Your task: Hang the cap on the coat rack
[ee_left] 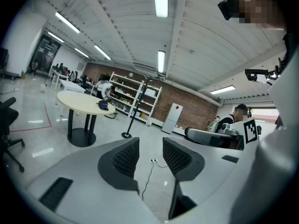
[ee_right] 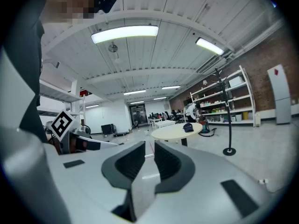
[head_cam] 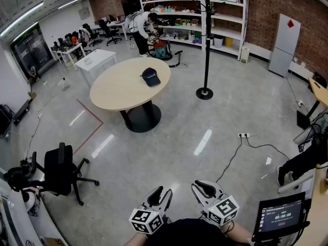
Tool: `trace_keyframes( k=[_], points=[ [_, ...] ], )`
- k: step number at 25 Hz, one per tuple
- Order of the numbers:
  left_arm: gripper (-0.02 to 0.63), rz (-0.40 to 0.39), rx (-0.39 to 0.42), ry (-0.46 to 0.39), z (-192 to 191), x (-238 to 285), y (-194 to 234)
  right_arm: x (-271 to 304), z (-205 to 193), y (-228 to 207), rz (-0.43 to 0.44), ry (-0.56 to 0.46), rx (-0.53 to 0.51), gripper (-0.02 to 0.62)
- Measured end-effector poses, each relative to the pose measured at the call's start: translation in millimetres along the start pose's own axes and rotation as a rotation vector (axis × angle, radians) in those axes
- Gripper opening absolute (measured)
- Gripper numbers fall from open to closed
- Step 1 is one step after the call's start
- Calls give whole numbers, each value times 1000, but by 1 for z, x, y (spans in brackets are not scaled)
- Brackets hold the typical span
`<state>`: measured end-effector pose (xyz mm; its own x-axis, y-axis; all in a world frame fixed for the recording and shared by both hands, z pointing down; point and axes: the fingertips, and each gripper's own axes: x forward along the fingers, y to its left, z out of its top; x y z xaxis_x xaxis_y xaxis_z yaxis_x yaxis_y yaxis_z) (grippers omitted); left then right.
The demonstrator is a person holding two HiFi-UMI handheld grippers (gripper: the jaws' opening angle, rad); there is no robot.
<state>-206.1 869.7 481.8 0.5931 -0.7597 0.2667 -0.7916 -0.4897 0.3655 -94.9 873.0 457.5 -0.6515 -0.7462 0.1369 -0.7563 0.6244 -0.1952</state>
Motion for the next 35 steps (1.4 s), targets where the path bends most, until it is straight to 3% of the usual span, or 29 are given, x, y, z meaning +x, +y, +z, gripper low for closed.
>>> trace_keyframes(
  k=[11, 19, 28, 29, 31, 35],
  points=[
    [164, -62, 19, 63, -15, 24, -27, -30, -13, -23, -73, 2, 44, 66],
    [164, -72, 19, 69, -21, 28, -34, -37, -12, -25, -66, -50, 81, 67],
    [164, -70, -8, 57, -22, 41, -67, -62, -11, -45, -20, -33, 113, 66],
    [142, -66, -12, 49, -22, 41, -72, -67, -12, -46, -5, -31, 122, 9],
    [5, -58, -18, 26, -23, 41, -81, -75, -14, -49, 18, -25, 131, 2],
    [4, -36, -11, 11, -27, 44, -96, -86, -17, -56, 53, -8, 127, 2]
  ],
)
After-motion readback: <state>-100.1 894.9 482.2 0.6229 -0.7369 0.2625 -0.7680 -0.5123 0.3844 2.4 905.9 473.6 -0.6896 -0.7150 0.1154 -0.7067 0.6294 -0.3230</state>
